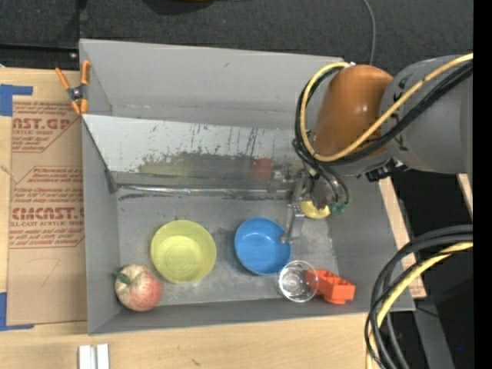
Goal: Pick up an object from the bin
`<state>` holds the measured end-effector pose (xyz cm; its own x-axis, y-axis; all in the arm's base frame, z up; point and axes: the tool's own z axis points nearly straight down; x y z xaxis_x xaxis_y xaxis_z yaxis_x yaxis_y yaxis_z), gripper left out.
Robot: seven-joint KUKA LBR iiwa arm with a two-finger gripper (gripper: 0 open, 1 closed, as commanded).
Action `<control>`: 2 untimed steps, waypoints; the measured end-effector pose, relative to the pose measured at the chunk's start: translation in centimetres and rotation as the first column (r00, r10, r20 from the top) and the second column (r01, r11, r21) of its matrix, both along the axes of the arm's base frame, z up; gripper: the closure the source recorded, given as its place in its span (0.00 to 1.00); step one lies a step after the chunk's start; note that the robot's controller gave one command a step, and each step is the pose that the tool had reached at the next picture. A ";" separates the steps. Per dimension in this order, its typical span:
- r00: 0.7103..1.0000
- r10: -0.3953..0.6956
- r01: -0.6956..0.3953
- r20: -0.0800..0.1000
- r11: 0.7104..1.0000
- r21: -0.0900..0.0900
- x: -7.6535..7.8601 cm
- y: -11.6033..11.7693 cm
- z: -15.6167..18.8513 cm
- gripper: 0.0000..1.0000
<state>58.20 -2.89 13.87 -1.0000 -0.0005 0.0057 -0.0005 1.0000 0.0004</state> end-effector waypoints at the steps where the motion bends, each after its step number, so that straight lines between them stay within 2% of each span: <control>1: 1.000 0.000 0.000 0.008 1.000 -0.001 0.2 0.0 0.5 0.00; 2: 0.997 -0.074 0.074 0.000 0.997 0.001 -4.2 3.1 -6.9 0.00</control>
Offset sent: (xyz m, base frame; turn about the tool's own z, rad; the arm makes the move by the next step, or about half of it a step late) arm -0.0417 0.0293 -0.0687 0.0755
